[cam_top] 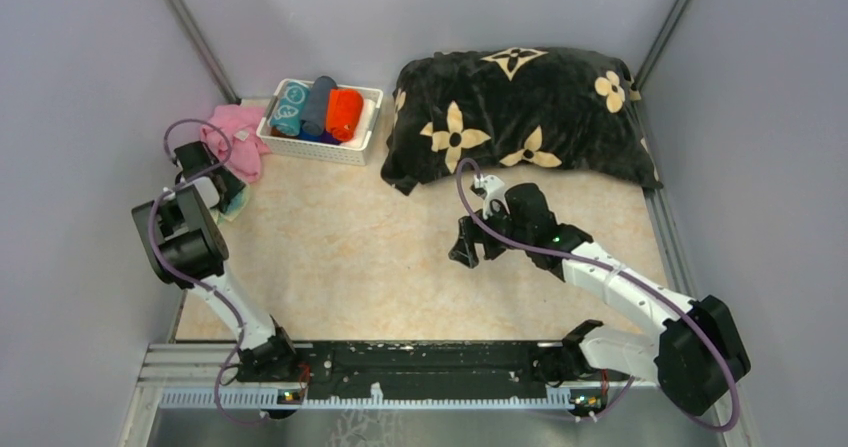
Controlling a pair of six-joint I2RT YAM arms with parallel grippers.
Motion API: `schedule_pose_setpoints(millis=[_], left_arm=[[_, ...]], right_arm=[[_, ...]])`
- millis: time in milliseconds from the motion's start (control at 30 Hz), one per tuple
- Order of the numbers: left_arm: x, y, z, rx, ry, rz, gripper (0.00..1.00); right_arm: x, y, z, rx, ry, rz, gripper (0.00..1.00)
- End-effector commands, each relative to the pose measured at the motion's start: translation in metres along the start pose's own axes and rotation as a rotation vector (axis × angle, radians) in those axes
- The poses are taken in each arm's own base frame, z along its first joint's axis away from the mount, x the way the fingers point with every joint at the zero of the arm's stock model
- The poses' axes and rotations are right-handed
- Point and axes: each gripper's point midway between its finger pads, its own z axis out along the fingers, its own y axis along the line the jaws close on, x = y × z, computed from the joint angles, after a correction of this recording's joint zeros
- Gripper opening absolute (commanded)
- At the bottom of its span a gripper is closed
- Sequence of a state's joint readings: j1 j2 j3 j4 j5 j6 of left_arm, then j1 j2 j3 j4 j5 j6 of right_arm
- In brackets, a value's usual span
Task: Roll the towels
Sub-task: Place the towel in the bin, then move the towel to the center of the board.
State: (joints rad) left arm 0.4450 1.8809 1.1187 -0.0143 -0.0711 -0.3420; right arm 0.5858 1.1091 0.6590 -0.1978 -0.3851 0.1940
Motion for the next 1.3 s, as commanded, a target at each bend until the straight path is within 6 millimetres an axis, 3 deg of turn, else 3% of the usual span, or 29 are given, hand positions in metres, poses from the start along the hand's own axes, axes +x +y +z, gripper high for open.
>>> schedule_pose_setpoints(millis=[0, 167, 300, 400, 500, 533, 633, 800, 867, 967, 1067, 1267], left_arm=[[0.058, -0.001, 0.004, 0.018, 0.236, -0.058, 0.44], [0.090, -0.014, -0.015, 0.077, 0.336, -0.162, 0.13], [0.125, -0.032, -0.055, 0.120, 0.403, -0.214, 0.08], [0.157, -0.062, -0.096, 0.202, 0.445, -0.180, 0.08], [0.202, -0.110, -0.142, 0.315, 0.499, -0.058, 0.11], [0.225, -0.135, -0.165, 0.382, 0.535, 0.010, 0.12], [0.262, -0.194, -0.214, 0.529, 0.582, 0.098, 0.19], [0.301, -0.309, -0.303, 0.828, 0.619, 0.284, 0.41], [0.304, -0.345, -0.339, 0.935, 0.587, 0.352, 0.50], [0.304, -0.355, -0.358, 0.993, 0.568, 0.375, 0.58], [0.290, -0.343, -0.355, 0.987, 0.479, 0.391, 0.64], [0.248, -0.299, -0.306, 0.840, 0.307, 0.372, 0.67]], right_arm=[[-0.017, 0.004, -0.008, -0.009, -0.082, -0.040, 0.81], [-0.021, 0.007, -0.013, -0.016, -0.112, -0.050, 0.81], [-0.029, 0.011, -0.018, -0.023, -0.142, -0.062, 0.81], [-0.034, 0.011, -0.023, -0.010, -0.164, -0.064, 0.81], [-0.039, 0.009, -0.027, 0.011, -0.184, -0.060, 0.81], [-0.041, 0.008, -0.029, 0.020, -0.191, -0.057, 0.81], [-0.043, 0.003, -0.033, 0.062, -0.207, -0.042, 0.81], [-0.046, -0.007, -0.040, 0.136, -0.224, -0.020, 0.81], [-0.047, -0.011, -0.044, 0.164, -0.233, -0.008, 0.81], [-0.045, -0.012, -0.048, 0.182, -0.239, 0.009, 0.82], [-0.043, -0.010, -0.047, 0.165, -0.237, 0.009, 0.82], [-0.041, -0.014, -0.035, 0.163, -0.222, 0.017, 0.82]])
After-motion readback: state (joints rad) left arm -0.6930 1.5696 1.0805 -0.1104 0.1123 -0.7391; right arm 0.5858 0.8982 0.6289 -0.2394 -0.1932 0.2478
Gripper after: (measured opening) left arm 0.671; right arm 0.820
